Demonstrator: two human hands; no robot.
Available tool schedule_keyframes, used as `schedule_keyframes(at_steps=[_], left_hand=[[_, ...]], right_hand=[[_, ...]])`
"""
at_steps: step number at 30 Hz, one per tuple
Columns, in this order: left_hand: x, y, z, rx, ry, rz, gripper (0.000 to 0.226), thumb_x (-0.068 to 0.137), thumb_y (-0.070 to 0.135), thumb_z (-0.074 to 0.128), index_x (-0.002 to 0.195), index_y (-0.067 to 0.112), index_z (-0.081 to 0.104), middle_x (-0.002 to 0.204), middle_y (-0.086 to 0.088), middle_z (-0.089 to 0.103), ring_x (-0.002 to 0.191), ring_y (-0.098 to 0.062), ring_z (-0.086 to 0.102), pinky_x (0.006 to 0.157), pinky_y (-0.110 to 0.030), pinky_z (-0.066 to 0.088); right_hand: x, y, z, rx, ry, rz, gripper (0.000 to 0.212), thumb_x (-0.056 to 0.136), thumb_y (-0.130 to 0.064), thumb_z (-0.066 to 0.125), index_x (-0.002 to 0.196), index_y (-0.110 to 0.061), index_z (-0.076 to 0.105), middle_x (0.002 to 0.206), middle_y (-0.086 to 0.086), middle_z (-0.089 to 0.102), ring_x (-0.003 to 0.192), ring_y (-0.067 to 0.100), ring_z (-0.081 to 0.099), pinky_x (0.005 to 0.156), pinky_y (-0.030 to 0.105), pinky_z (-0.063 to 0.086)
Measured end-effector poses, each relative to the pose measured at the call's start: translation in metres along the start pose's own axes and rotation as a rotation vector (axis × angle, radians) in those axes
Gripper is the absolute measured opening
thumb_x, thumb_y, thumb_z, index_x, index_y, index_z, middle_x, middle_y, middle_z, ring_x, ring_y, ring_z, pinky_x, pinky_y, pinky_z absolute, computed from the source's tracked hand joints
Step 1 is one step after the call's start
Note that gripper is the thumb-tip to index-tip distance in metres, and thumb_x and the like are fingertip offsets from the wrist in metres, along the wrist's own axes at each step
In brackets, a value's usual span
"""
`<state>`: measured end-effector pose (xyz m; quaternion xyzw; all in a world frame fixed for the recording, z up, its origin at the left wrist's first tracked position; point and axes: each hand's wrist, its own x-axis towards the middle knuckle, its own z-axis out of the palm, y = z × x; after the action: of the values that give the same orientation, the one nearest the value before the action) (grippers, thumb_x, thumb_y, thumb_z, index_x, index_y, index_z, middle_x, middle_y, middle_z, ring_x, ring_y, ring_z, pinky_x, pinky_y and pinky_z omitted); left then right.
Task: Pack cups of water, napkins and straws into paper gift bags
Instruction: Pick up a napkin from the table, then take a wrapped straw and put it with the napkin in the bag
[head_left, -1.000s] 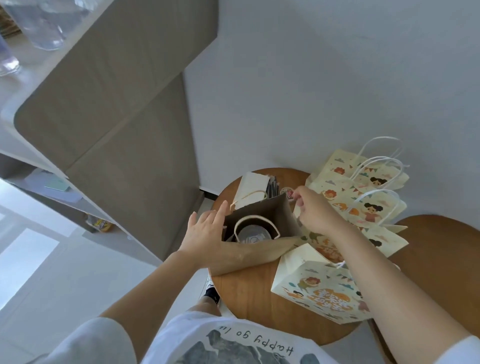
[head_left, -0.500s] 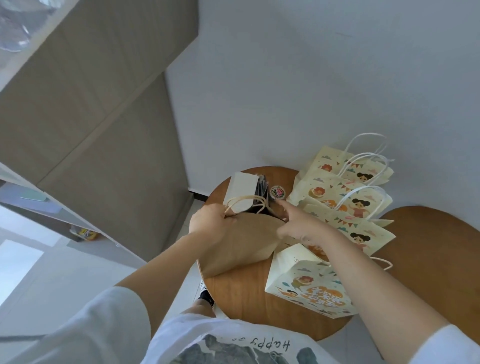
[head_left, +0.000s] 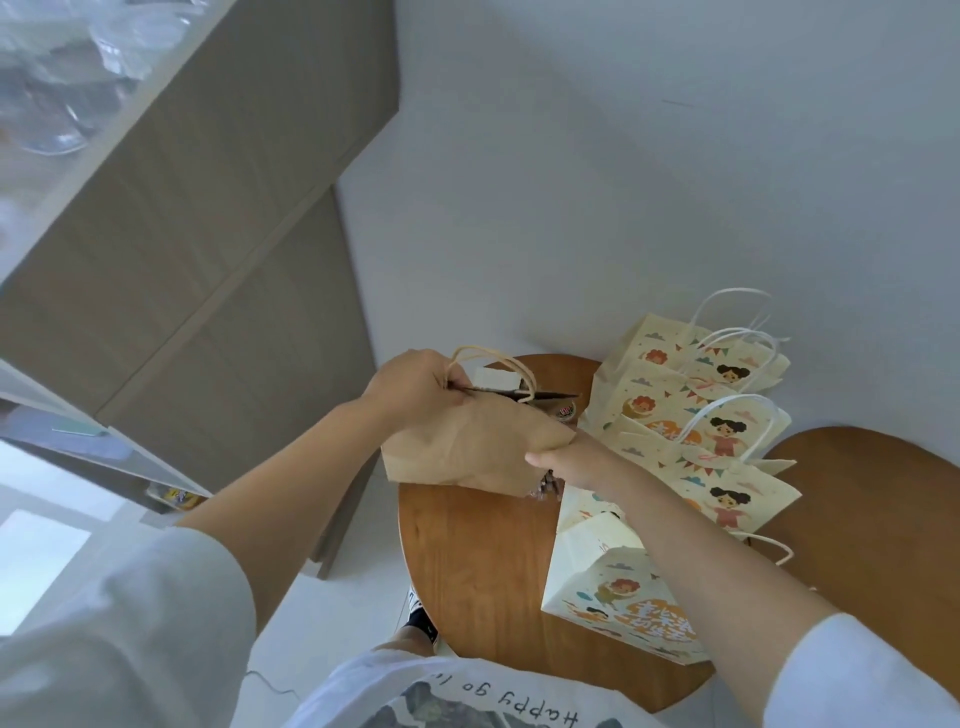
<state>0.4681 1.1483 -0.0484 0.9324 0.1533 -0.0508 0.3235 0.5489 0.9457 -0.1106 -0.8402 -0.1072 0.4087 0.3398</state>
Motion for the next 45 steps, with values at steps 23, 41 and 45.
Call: schedule_keyframes(at_steps=[23, 41, 45], left_hand=[[0.071, -0.002, -0.012, 0.198, -0.835, -0.027, 0.040, 0.078, 0.000, 0.067, 0.110, 0.025, 0.067, 0.091, 0.019, 0.065, 0.090, -0.004, 0.060, 0.088, -0.019, 0.047], [0.236, -0.045, 0.139, 0.176, -0.658, -0.005, 0.030, 0.094, 0.018, 0.042, 0.091, 0.007, 0.069, 0.102, -0.007, 0.068, 0.092, -0.025, 0.061, 0.070, -0.031, 0.046], [0.250, -0.057, 0.160, 0.088, -0.677, -0.064, 0.030, 0.095, 0.019, 0.042, 0.076, 0.006, 0.063, 0.085, -0.010, 0.064, 0.082, -0.027, 0.060, 0.069, -0.034, 0.047]], right_hand=[[0.013, -0.014, -0.022, -0.247, 0.035, -0.220, 0.011, 0.084, -0.007, 0.053, 0.082, -0.005, 0.064, 0.072, 0.000, 0.058, 0.065, 0.012, 0.051, 0.066, 0.031, 0.045], [0.213, 0.031, -0.018, 0.052, 0.402, 0.452, 0.021, 0.096, -0.008, 0.038, 0.085, -0.003, 0.055, 0.082, 0.011, 0.056, 0.086, 0.028, 0.055, 0.074, 0.032, 0.045], [0.242, 0.041, -0.018, 0.145, 0.588, 0.558, 0.026, 0.099, -0.011, 0.038, 0.110, 0.002, 0.057, 0.117, 0.021, 0.059, 0.109, 0.035, 0.055, 0.089, 0.035, 0.045]])
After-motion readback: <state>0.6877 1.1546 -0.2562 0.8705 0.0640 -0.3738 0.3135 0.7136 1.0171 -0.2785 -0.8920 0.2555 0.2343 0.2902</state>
